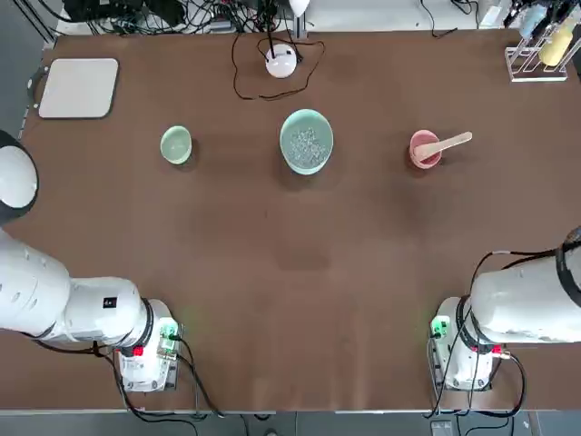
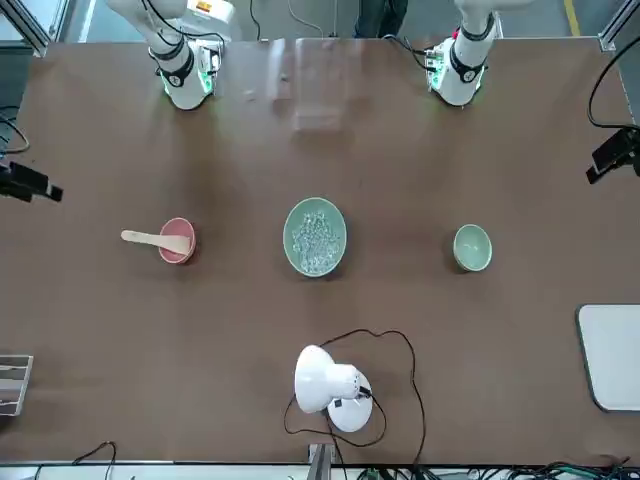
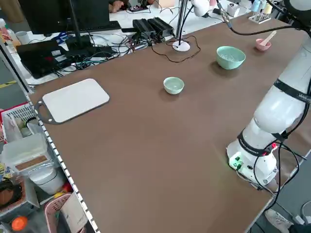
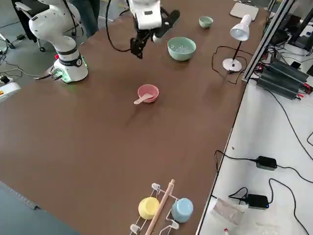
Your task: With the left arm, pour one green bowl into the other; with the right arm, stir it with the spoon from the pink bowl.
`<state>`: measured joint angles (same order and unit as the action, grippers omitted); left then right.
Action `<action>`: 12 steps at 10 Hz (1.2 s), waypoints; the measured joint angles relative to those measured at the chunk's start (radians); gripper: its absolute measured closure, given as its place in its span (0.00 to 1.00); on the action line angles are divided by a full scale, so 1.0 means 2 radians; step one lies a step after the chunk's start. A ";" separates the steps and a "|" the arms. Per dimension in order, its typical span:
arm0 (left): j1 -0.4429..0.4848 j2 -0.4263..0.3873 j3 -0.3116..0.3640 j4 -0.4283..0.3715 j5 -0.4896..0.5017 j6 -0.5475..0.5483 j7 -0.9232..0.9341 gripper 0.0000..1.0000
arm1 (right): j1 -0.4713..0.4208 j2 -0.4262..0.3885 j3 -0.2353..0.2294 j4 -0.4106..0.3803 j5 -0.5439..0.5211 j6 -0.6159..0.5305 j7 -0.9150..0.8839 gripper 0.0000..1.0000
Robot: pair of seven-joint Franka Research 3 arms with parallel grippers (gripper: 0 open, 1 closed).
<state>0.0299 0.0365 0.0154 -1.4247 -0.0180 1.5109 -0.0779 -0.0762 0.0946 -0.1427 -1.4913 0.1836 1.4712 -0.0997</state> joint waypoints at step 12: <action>-0.001 0.002 0.000 -0.001 0.000 0.000 0.001 0.00 | 0.108 -0.131 -0.001 -0.130 -0.084 0.069 0.106 0.00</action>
<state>0.0283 0.0401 0.0148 -1.4263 -0.0180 1.5109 -0.0763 0.1401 -0.1668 -0.1438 -1.7514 0.0162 1.6096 0.1122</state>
